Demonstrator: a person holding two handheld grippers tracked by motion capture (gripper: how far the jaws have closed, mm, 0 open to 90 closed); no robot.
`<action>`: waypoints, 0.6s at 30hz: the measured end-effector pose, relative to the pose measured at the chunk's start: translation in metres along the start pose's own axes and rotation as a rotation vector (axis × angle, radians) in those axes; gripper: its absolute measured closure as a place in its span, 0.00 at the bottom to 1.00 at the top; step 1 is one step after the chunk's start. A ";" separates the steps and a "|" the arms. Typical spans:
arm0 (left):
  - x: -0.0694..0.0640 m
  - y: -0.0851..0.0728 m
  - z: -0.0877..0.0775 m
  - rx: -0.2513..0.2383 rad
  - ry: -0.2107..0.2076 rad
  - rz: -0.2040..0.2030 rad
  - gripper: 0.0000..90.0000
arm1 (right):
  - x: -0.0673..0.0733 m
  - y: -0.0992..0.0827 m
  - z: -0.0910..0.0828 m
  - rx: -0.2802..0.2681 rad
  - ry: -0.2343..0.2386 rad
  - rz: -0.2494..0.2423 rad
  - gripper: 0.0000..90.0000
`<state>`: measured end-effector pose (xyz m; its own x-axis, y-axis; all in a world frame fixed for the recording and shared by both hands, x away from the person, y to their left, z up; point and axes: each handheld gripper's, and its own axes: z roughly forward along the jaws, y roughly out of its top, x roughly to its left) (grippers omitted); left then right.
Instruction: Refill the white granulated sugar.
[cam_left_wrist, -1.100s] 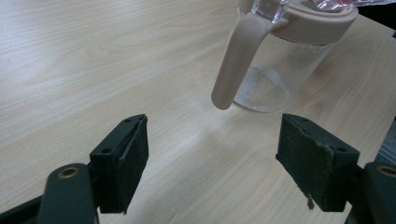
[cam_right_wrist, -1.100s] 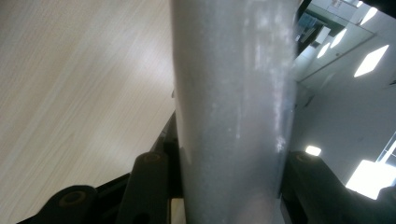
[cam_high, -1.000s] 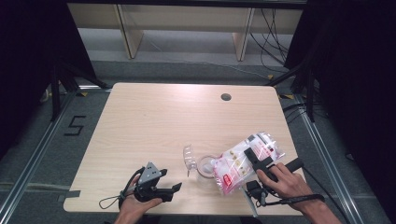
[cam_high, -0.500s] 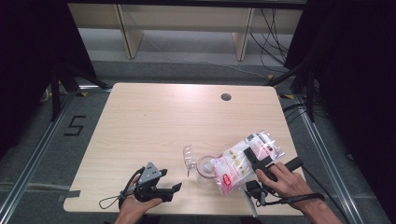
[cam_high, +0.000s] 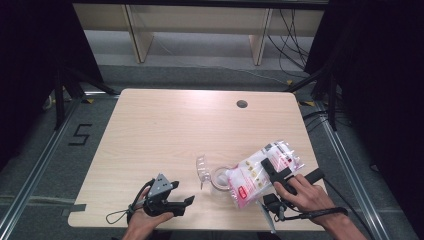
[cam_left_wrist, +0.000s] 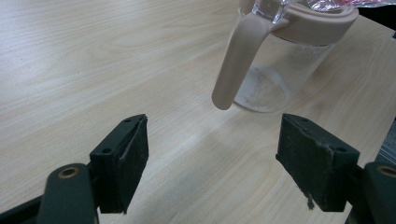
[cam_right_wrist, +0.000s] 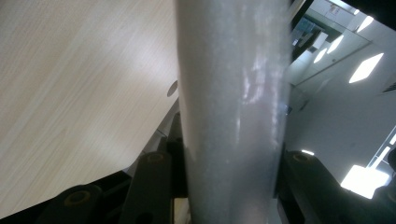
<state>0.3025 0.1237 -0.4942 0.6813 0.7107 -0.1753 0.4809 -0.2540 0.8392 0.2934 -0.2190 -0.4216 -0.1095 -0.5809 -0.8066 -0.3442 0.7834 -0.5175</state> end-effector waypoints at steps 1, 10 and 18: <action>0.000 0.000 0.000 0.000 0.000 0.000 0.27 | 0.000 0.000 0.000 0.000 0.001 0.001 0.75; 0.000 0.000 0.000 -0.001 0.001 -0.002 0.27 | 0.000 0.000 0.001 -0.002 0.001 0.000 0.75; -0.001 0.000 0.000 -0.002 0.002 -0.017 0.27 | 0.000 0.000 0.000 0.000 0.000 0.001 0.76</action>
<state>0.3019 0.1232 -0.4943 0.6721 0.7160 -0.1888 0.4914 -0.2405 0.8371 0.2939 -0.2193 -0.4215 -0.1097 -0.5800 -0.8072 -0.3445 0.7840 -0.5164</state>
